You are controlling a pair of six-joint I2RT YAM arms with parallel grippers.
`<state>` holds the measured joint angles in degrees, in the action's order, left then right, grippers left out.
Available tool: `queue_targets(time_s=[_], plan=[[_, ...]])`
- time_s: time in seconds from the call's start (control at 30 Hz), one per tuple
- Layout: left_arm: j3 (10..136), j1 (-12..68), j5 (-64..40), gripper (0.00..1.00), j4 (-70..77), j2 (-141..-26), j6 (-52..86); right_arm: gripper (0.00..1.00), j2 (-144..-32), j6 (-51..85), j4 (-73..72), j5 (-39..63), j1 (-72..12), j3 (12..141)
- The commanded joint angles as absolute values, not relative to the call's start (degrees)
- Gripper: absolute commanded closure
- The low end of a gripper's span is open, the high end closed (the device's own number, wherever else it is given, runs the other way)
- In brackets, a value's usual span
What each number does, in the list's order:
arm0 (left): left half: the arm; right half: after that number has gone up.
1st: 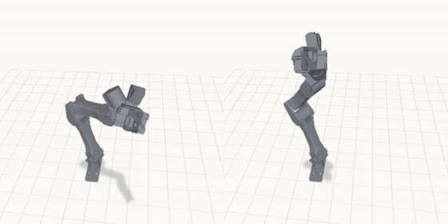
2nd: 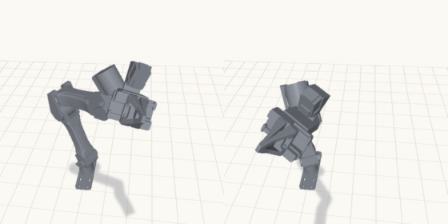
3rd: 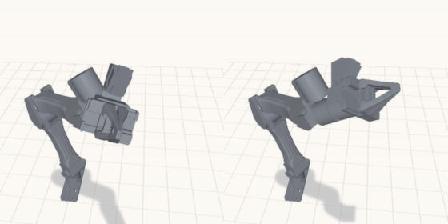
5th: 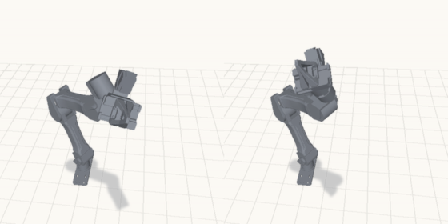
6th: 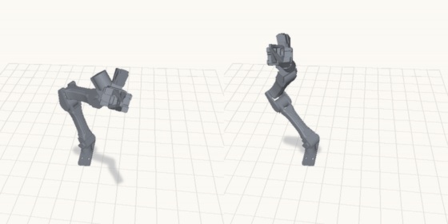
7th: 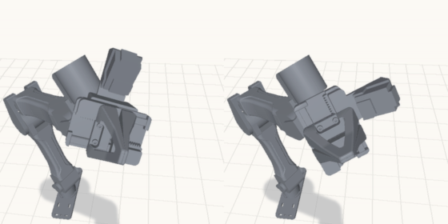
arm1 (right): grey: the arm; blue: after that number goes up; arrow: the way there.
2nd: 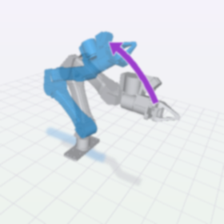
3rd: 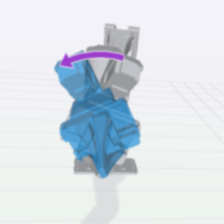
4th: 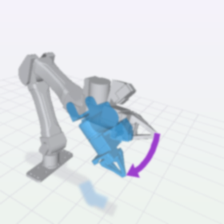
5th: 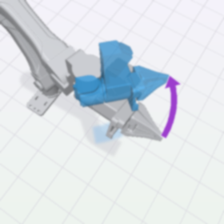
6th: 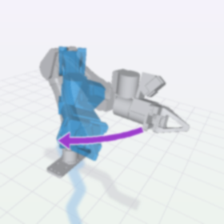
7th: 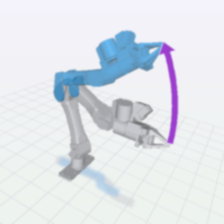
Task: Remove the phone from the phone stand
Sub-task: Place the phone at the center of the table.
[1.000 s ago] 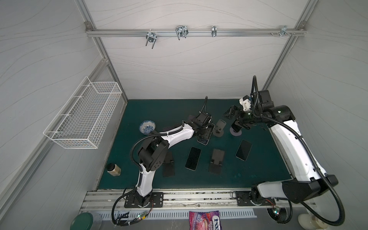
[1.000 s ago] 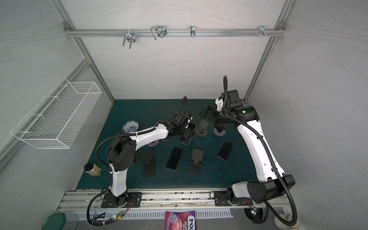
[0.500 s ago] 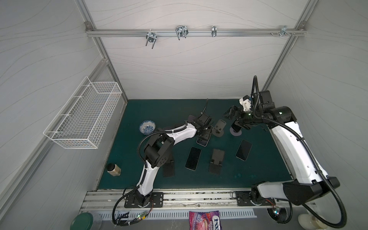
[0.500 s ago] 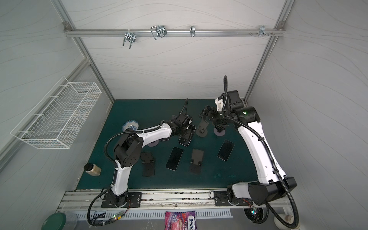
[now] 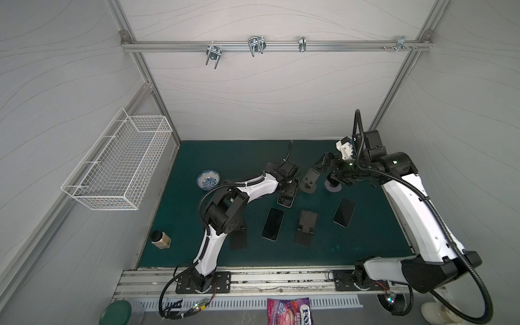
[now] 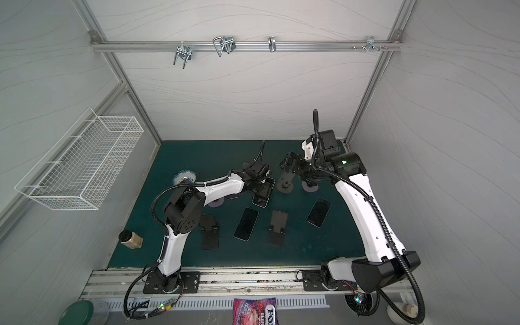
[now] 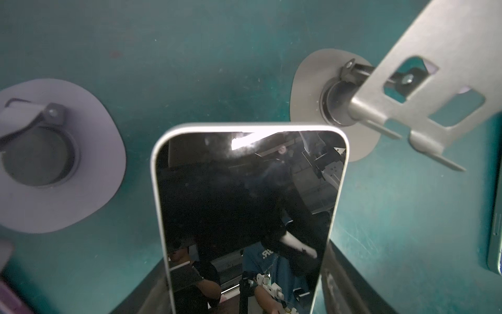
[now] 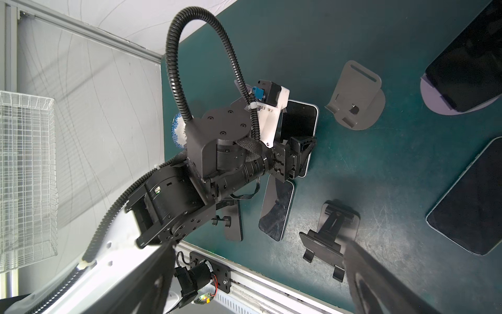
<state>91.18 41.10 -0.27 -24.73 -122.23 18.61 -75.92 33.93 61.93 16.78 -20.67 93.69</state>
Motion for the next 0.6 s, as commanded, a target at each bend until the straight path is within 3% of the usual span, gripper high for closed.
queue_targets(time_s=[0.0,0.57], plan=[[94.2,40.6,-1.4,0.31,-24.0,-122.9,20.2,0.03,-76.4,33.4,63.1,15.1,-21.0,95.9],[94.5,40.0,-2.3,0.3,-24.1,-124.3,18.9,0.02,-79.3,32.8,63.6,14.9,-21.0,99.1]])
